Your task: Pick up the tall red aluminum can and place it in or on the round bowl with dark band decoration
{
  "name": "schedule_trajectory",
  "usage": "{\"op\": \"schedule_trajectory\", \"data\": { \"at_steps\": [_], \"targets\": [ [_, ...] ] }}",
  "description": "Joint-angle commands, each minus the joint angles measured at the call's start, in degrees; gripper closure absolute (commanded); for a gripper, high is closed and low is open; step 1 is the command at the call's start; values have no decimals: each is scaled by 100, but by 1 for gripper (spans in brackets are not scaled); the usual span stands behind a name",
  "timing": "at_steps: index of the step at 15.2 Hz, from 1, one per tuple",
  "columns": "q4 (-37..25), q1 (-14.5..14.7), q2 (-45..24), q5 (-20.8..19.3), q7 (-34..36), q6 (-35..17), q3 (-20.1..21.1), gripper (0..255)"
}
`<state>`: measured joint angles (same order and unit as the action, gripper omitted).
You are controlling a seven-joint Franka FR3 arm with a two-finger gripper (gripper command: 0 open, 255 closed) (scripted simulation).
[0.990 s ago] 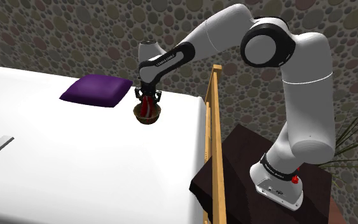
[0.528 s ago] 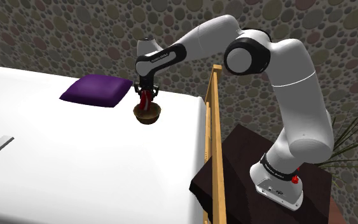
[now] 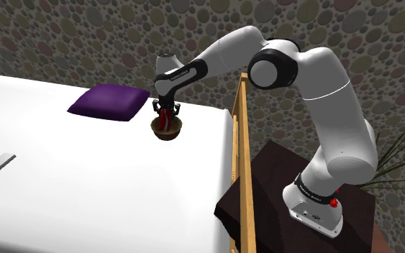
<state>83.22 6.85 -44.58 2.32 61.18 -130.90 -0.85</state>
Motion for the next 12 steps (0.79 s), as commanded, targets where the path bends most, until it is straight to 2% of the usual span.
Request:
{"op": "schedule_trajectory", "data": {
  "at_steps": [1, 11, 12],
  "targets": [
    [-33, -2, -106, 3, -3, -79, 2, 255],
    [-44, -3, -193, 5, -6, -155, 4, 255],
    [-42, -3, -193, 5, -6, -156, 4, 0]
  ]
}}
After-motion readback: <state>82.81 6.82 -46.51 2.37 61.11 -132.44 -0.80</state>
